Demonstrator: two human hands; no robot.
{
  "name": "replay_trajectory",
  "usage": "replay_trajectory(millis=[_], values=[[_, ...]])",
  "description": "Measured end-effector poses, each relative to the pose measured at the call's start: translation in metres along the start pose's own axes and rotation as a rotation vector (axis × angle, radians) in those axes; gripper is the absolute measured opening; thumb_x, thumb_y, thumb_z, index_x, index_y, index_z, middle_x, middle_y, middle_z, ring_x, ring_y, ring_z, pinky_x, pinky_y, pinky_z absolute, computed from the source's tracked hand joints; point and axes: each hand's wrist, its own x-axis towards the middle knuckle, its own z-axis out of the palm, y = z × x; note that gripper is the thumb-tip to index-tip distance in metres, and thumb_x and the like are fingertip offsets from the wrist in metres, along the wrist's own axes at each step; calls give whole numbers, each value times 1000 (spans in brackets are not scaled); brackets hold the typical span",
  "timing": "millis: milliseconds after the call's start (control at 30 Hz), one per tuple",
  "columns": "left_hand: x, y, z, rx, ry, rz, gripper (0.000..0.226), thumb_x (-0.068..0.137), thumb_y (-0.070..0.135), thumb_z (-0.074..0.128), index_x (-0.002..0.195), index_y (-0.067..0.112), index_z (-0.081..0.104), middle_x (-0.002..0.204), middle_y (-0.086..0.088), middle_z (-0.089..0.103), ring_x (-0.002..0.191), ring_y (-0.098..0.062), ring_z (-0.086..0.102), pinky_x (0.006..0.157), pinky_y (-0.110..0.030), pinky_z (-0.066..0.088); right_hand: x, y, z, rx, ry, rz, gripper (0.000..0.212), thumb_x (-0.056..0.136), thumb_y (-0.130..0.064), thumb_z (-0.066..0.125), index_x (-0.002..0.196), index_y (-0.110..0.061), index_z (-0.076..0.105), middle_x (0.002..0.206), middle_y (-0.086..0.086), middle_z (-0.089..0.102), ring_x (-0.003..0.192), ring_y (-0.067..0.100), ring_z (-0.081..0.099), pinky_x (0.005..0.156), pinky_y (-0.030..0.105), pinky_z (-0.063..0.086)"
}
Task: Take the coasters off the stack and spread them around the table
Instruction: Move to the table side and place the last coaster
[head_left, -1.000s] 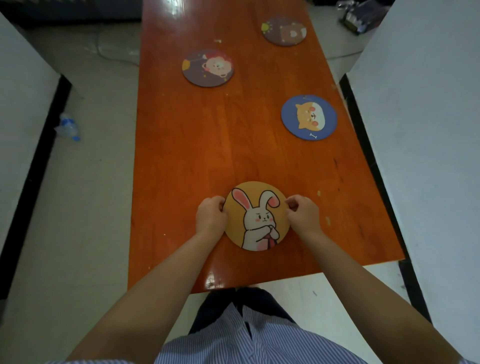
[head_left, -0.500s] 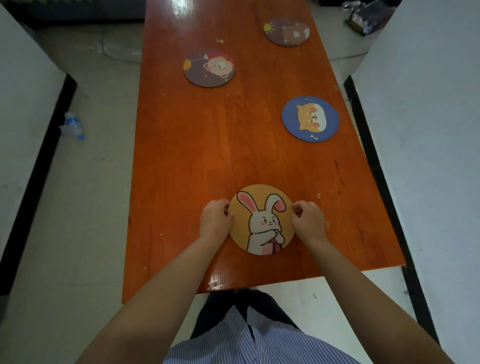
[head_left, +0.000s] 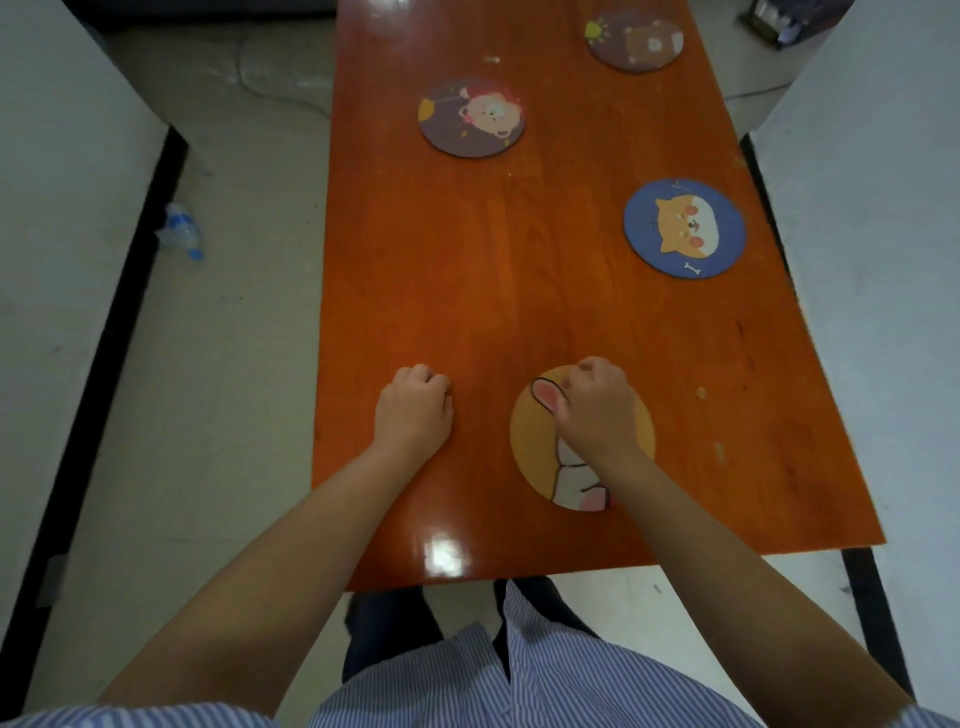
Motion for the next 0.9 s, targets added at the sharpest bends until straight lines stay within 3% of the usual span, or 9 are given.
replay_trajectory(millis=[233, 400, 533, 667, 833, 900], values=[[39, -112, -36, 109, -41, 201, 31, 92, 18, 42, 116, 7, 59, 130, -13, 55, 121, -29, 46, 96, -40, 42, 45, -130, 39, 63, 59, -51, 32, 88, -18, 57, 117, -4, 59, 130, 16, 54, 126, 30, 45, 105, 45, 38], [67, -177, -62, 129, -201, 378, 35, 89, 17, 43, 123, 14, 51, 142, -12, 44, 131, -28, 37, 104, -40, 36, 67, -202, 66, 55, 32, 194, 45, 92, -27, 52, 133, -10, 46, 145, 14, 40, 137, 30, 31, 114, 50, 26], [90, -214, -72, 114, -265, 439, 39, 87, 15, 46, 126, 13, 49, 144, -12, 40, 135, -28, 30, 108, -42, 31, 74, -225, 74, 74, 55, 376, 39, 93, -25, 48, 130, -11, 48, 145, 14, 40, 139, 31, 29, 115, 55, 21], [118, -234, -75, 55, -247, 480, 35, 88, 14, 48, 122, 8, 54, 139, -14, 46, 132, -28, 35, 107, -40, 33, 86, -232, 67, 26, 130, 436, 29, 92, -23, 49, 112, -6, 59, 119, 16, 56, 114, 34, 50, 99, 49, 44], [174, -230, -85, -36, -186, 563, 28, 86, 8, 52, 112, 0, 61, 126, -21, 57, 120, -35, 48, 100, -43, 40, 115, -230, 57, -56, 90, 549, 32, 94, -28, 45, 96, -3, 64, 107, 16, 60, 103, 36, 53, 85, 40, 47], [204, -225, -90, -29, -153, 627, 26, 86, 8, 53, 109, 0, 63, 120, -20, 61, 115, -35, 52, 96, -43, 43, 132, -224, 51, -89, 40, 611, 34, 93, -30, 44, 87, -4, 65, 99, 15, 65, 95, 35, 58, 72, 36, 48]])
